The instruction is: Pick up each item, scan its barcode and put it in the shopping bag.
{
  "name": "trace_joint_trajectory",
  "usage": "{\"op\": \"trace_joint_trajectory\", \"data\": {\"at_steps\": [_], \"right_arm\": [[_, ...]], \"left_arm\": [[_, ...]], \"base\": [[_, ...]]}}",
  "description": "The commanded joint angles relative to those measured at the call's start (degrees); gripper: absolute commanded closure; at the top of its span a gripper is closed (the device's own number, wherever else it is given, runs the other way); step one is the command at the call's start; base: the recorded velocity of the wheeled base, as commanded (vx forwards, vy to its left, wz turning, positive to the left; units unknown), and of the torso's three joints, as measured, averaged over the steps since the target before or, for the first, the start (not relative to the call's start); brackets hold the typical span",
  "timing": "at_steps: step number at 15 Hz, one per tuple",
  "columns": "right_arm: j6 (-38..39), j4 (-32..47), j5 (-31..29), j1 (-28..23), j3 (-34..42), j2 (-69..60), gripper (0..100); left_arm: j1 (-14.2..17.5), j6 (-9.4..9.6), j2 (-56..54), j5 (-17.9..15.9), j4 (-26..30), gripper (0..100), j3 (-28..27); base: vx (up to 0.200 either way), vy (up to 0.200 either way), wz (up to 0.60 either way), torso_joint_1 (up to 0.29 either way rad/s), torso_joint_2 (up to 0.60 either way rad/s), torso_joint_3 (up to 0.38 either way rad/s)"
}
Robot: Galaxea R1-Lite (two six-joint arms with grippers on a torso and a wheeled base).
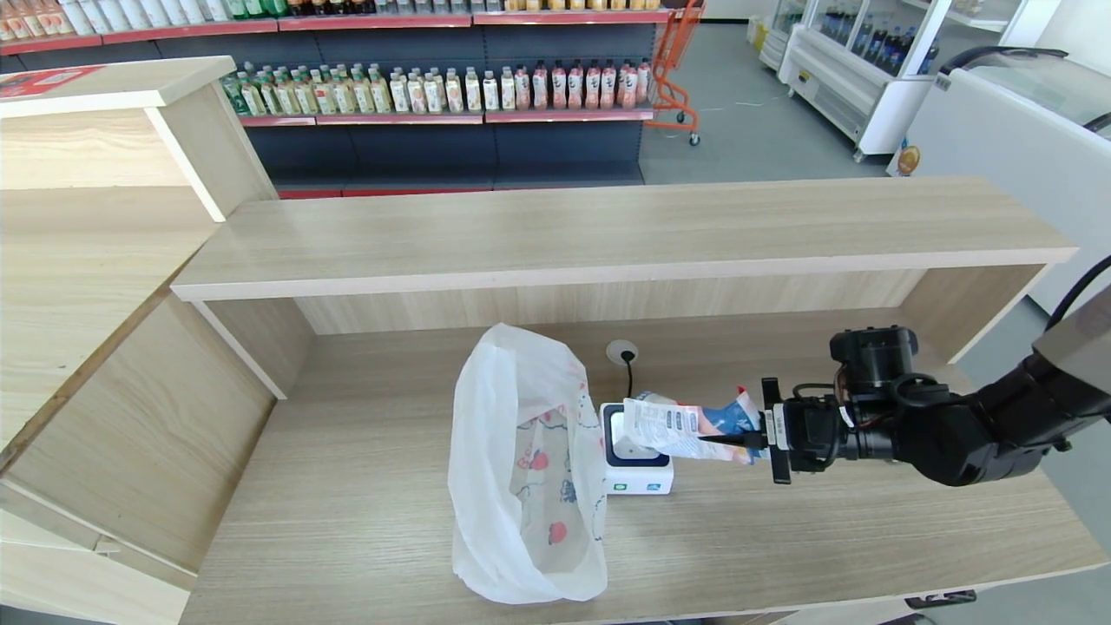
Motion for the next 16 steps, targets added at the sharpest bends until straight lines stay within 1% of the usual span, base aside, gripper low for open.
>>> {"op": "trace_joint_trajectory", "data": {"at_steps": [1,5,9,12,14,16], "right_arm": [[0.1,0.0,0.0,0.5,-1.8,2.2,100],[1.2,-0.3,0.0,2.3,-5.7,5.9,100],[1.5,-0.4,0.0,2.6,-8.1,8.0,100],[1.6,-0.4,0.0,2.5,-8.1,7.8,100],[3.2,-0.4,0.1,2.4,-7.5,6.5,100],[10.3,-0.3,0.3,1.1,-2.4,-0.3,100]], "left_arm": [[0.0,0.0,0.0,0.0,0.0,0,0.0],[0.0,0.0,0.0,0.0,0.0,0,0.0],[0.0,0.0,0.0,0.0,0.0,0,0.0],[0.0,0.0,0.0,0.0,0.0,0,0.0],[0.0,0.0,0.1,0.0,0.0,0,0.0],[0.0,0.0,0.1,0.0,0.0,0,0.0]], "base": [[0.0,0.0,0.0,0.0,0.0,0.0],[0.0,0.0,0.0,0.0,0.0,0.0],[0.0,0.0,0.0,0.0,0.0,0.0],[0.0,0.0,0.0,0.0,0.0,0.0],[0.0,0.0,0.0,0.0,0.0,0.0],[0.0,0.0,0.0,0.0,0.0,0.0]]}}
